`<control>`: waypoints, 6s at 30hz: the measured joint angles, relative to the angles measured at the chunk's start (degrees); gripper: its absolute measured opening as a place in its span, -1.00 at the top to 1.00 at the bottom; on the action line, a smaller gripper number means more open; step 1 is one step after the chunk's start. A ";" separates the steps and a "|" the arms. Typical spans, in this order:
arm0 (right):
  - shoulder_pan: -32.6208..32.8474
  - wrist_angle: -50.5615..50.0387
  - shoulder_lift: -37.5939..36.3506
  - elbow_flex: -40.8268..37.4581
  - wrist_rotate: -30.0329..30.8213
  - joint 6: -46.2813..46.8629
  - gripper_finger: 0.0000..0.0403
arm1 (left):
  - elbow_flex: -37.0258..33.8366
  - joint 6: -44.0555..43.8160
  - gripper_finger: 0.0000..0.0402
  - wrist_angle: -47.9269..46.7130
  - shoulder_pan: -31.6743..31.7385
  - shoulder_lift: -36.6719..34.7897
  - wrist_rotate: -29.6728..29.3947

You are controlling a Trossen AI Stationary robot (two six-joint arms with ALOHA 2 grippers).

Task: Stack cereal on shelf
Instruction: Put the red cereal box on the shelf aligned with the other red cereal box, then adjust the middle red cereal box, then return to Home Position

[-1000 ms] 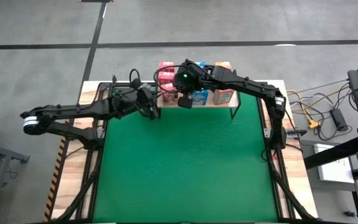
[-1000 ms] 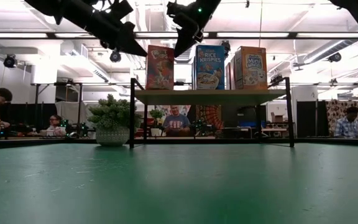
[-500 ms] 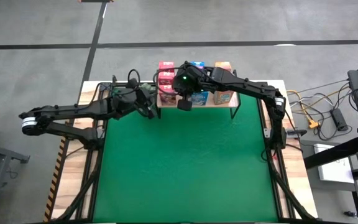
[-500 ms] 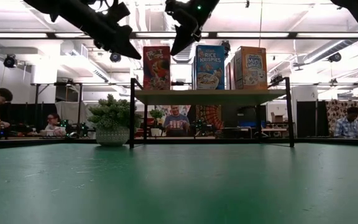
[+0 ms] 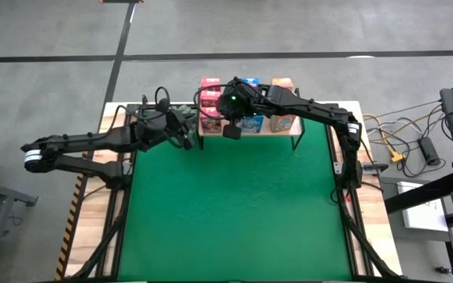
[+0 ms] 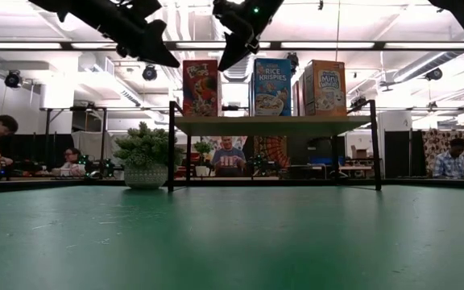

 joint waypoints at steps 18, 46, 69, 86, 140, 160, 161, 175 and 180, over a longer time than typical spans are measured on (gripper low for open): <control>0.00 0.99 -0.05 -0.71 0.21 -0.08 0.96 | 0.00 -1.03 0.82 -1.71 -3.01 -3.33 0.02; -6.78 6.97 1.07 -0.69 2.97 -3.62 0.96 | -0.13 -2.33 0.82 -4.77 -4.59 -5.07 0.07; -6.78 9.70 1.86 -0.74 2.99 -3.60 0.96 | -0.13 -2.32 0.82 -4.90 -4.59 -5.07 0.09; -3.54 5.55 -4.94 -4.73 -0.89 -2.65 0.96 | -1.99 -1.27 0.82 -8.57 -6.49 -10.32 0.61; 6.88 53.32 -90.01 -99.35 -14.75 0.92 0.96 | -23.92 -7.59 0.82 -8.81 -13.16 -41.28 13.36; 6.86 53.86 -105.00 -110.83 -14.57 -0.14 0.96 | -36.33 -6.86 0.82 -5.43 -13.18 -59.98 20.66; 6.84 53.60 -105.14 -111.71 -14.72 0.15 0.96 | -37.10 -6.87 0.82 -5.18 -13.19 -59.70 21.10; 6.78 60.73 -105.73 -117.74 -18.99 8.07 0.96 | -44.63 -5.60 0.82 9.43 -13.20 -59.47 30.72; 6.78 60.48 -105.35 -117.74 -18.91 8.51 0.96 | -44.63 -6.40 0.82 9.62 -13.14 -59.29 23.02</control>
